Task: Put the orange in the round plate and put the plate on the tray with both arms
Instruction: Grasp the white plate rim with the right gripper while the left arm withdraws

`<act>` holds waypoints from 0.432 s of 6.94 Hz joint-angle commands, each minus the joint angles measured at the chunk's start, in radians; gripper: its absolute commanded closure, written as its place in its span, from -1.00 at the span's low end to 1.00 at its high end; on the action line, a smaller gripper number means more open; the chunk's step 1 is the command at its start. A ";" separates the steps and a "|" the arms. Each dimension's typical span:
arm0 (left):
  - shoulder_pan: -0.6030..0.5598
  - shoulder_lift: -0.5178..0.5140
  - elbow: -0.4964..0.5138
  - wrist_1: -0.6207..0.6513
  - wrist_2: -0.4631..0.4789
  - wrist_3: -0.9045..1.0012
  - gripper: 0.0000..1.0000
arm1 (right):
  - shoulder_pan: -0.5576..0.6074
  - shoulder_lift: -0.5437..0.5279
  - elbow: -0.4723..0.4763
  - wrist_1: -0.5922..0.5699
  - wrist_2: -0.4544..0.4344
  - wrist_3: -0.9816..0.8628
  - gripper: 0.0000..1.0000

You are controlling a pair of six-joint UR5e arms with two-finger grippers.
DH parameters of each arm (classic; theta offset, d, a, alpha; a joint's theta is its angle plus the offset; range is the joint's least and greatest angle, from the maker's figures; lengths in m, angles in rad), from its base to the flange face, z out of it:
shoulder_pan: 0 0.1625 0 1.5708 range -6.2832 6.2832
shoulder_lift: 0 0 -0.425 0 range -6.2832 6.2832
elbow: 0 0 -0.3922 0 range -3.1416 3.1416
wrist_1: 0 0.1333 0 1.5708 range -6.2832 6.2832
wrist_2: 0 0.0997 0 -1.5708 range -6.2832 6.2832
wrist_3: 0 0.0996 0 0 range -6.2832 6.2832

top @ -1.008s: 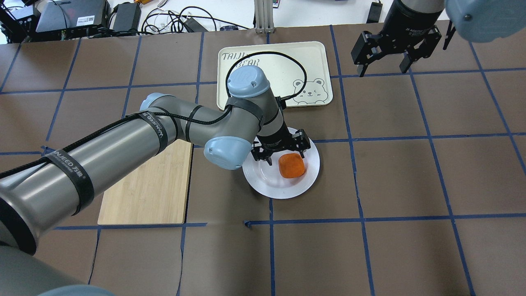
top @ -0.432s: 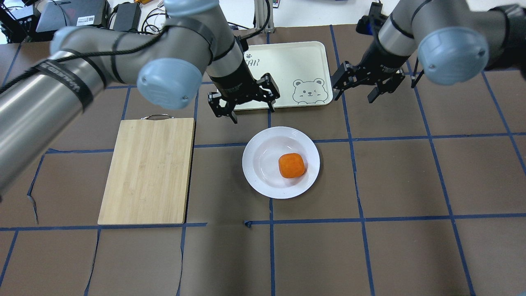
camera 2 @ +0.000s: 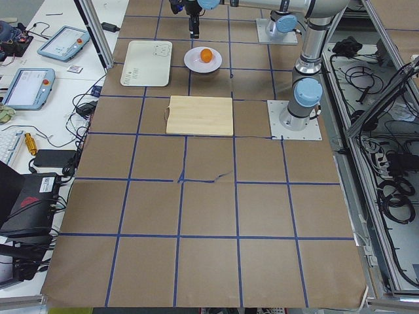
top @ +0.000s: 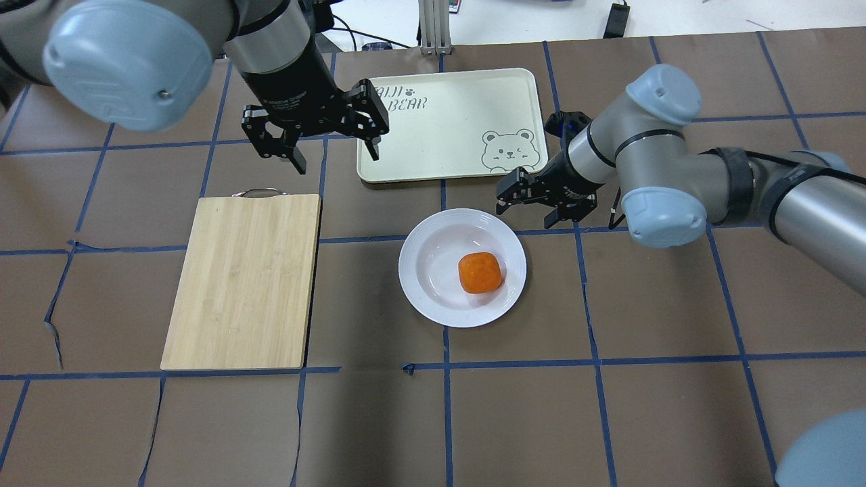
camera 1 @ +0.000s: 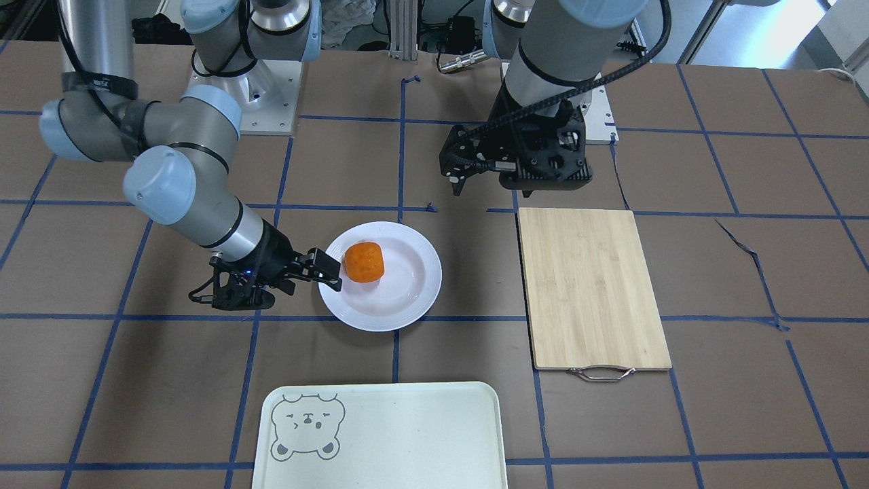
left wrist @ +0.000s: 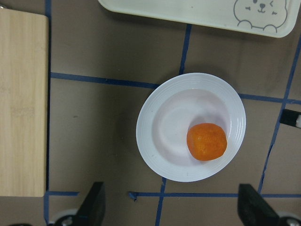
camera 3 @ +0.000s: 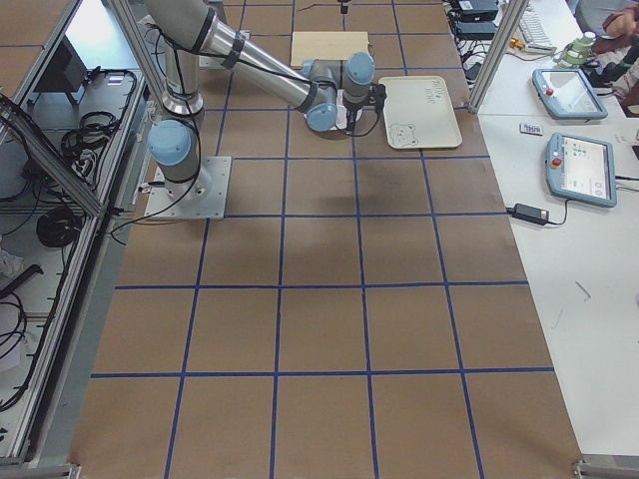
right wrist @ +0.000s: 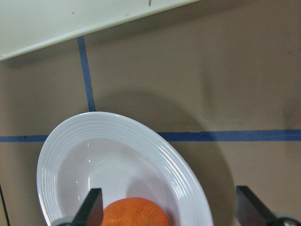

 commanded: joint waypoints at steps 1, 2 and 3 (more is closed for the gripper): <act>0.027 0.062 -0.062 0.055 0.062 0.081 -1.00 | 0.024 0.042 0.030 -0.067 0.011 0.031 -1.00; 0.072 0.065 -0.068 0.087 0.061 0.089 -1.00 | 0.024 0.065 0.033 -0.067 0.005 0.029 -1.00; 0.119 0.070 -0.064 0.089 0.060 0.154 -1.00 | 0.024 0.071 0.049 -0.073 0.005 0.031 -1.00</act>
